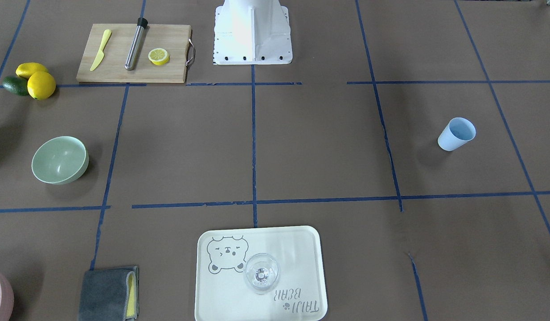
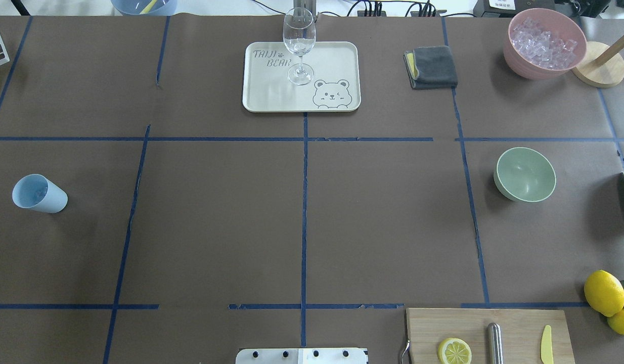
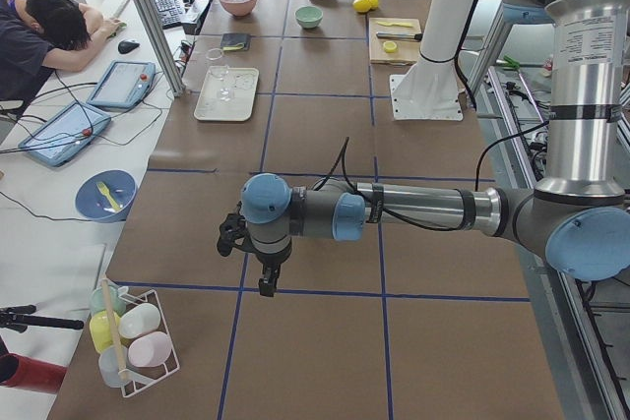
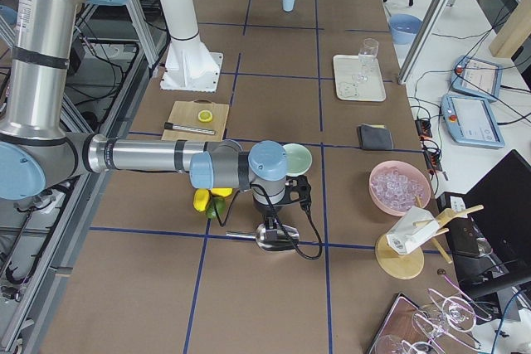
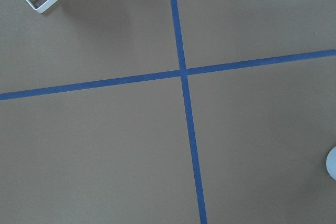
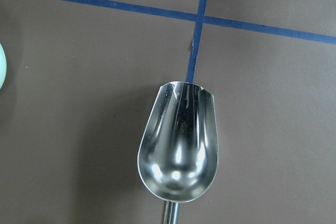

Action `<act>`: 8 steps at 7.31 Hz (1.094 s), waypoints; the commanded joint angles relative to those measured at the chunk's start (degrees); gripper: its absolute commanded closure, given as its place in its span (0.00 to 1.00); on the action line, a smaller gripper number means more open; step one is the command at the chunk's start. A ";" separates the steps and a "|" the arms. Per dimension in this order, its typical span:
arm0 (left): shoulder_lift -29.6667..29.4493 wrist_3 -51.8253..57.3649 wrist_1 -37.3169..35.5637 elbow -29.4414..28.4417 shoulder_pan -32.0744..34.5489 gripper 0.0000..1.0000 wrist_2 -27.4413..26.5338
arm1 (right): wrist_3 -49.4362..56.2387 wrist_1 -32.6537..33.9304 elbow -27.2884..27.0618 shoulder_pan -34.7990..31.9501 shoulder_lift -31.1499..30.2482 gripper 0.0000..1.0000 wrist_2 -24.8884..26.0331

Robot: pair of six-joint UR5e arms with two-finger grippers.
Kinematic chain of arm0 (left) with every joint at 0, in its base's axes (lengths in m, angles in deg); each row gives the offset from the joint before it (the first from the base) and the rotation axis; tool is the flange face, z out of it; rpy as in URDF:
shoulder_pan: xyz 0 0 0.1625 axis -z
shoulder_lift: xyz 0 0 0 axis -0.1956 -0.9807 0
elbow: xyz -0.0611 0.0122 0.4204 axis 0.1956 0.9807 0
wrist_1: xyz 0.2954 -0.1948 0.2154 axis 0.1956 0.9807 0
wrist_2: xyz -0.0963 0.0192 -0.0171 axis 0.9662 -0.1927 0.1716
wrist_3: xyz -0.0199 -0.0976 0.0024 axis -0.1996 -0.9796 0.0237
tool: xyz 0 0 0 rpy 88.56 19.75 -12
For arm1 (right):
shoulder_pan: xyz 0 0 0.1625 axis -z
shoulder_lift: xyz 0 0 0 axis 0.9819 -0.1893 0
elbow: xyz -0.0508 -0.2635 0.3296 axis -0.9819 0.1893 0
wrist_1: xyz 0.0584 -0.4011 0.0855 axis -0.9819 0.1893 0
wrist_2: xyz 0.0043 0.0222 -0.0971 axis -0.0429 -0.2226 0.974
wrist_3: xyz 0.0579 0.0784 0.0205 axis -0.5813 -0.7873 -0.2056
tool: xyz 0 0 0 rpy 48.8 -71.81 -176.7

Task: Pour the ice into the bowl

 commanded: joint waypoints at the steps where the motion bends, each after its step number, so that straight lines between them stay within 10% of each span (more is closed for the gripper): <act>1: -0.03 0.03 0.10 -0.27 0.00 0.00 0.01 | -0.07 0.01 -0.15 0.07 0.09 0.00 -0.13; 8: -0.03 0.38 0.37 -0.18 0.00 0.00 0.10 | -8.54 -9.57 0.11 0.76 1.59 0.00 -2.14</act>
